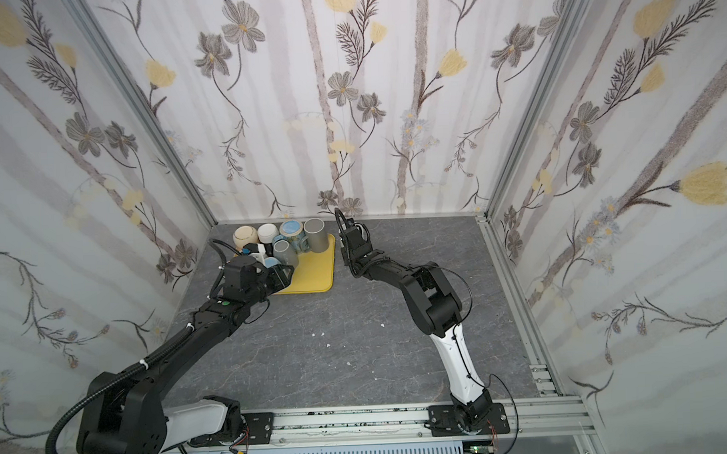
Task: Turn the mug right side up
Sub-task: 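Set the cream mug upright with the right gripper while the left reaches the tray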
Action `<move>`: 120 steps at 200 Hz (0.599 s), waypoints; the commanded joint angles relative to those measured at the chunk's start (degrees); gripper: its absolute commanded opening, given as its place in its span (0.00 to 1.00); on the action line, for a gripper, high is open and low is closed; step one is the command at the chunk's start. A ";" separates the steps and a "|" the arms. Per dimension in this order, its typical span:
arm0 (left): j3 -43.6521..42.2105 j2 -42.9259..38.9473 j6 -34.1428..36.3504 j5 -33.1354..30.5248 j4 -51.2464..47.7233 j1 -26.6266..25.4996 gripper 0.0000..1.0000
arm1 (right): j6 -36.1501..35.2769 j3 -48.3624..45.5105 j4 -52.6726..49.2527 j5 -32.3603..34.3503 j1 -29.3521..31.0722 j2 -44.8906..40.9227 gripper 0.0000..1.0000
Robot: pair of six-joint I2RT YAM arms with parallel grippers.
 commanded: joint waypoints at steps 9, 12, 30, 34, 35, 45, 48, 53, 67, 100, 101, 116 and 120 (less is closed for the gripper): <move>-0.25 -2.88 7.11 -5.91 -7.56 3.74 0.60 | 1.05 0.35 -1.04 -2.55 0.10 -1.94 0.42; -0.05 -2.83 7.60 -6.35 -8.03 4.15 0.62 | 1.19 0.34 -1.19 -2.73 0.08 -2.21 0.42; 1.02 -1.96 10.59 -5.69 -9.36 7.34 0.73 | 1.76 0.15 -1.97 -3.92 0.15 -3.91 0.46; 0.92 -1.78 12.72 -4.00 -8.77 7.92 0.75 | 1.90 -0.01 -2.15 -4.10 0.13 -4.37 0.47; 0.92 -1.77 13.17 -3.71 -8.53 7.99 0.75 | 1.92 -0.04 -2.17 -4.20 0.16 -4.55 0.47; 0.49 -1.28 16.21 -3.04 -6.93 8.38 0.82 | 2.15 -0.53 -2.26 -4.68 0.28 -5.66 0.50; 0.51 -1.05 16.63 -3.19 -6.60 8.48 0.83 | 2.19 -0.66 -2.27 -4.80 0.27 -6.02 0.50; 0.84 -0.62 17.23 -3.18 -6.22 8.71 0.84 | 2.36 -0.97 -2.35 -5.04 0.25 -6.55 0.51; 2.47 1.56 18.79 -2.47 -6.13 9.59 0.86 | 2.85 -1.47 -2.90 -5.75 0.22 -7.79 0.52; 7.96 9.58 22.36 2.00 -6.58 11.09 0.84 | 4.43 -3.30 -4.46 -7.85 0.41 -10.90 0.53; 8.09 9.80 22.47 2.10 -6.55 11.12 0.84 | 4.59 -3.61 -4.33 -8.00 0.43 -11.22 0.53; 10.06 13.06 23.27 1.74 -6.78 11.38 0.83 | 5.40 -6.12 -3.43 -8.81 0.72 -13.52 0.54; 10.53 13.94 23.28 1.60 -7.04 11.58 0.83 | 5.67 -6.97 -3.01 -8.95 0.79 -14.32 0.54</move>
